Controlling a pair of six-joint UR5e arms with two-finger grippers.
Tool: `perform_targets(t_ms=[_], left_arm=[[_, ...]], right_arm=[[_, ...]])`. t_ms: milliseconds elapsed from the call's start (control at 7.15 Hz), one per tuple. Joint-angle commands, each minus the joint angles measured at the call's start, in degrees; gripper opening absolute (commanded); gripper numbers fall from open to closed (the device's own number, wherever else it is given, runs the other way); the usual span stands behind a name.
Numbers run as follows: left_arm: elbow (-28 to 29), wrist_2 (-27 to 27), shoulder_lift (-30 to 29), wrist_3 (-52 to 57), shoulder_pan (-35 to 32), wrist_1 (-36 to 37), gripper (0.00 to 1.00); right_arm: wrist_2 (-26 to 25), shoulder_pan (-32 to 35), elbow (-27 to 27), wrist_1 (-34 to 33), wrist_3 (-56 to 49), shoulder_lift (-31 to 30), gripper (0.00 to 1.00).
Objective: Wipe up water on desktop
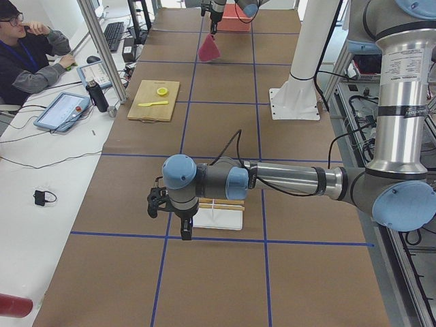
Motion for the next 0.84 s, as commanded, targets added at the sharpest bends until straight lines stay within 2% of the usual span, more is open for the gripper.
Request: perform_targets(t_ms=[0, 280, 420, 560, 700], left_arm=[[-0.28, 0.17, 0.20, 0.18, -0.04, 0.35, 0.99], [-0.28, 0.97, 0.55, 0.44, -0.13, 0.88, 0.99], [-0.29, 0.97, 0.90, 0.53, -0.22, 0.79, 0.99], [-0.29, 0.97, 0.91, 0.53, -0.22, 0.70, 0.99], [-0.20, 0.97, 0.91, 0.53, -0.13, 0.70, 0.99]], right_arm=[[6.51, 11.60, 2.80, -10.64, -16.61, 0.36, 0.00], [11.88, 25.13, 2.28, -20.72, -35.31, -0.17, 0.00], [12.25, 30.07, 2.19, -24.87, -44.29, -1.48, 0.00], [11.99, 33.95, 1.92, -24.39, -53.34, -6.97, 0.00], [11.64, 38.60, -1.04, -24.30, -60.74, -8.51, 0.00]])
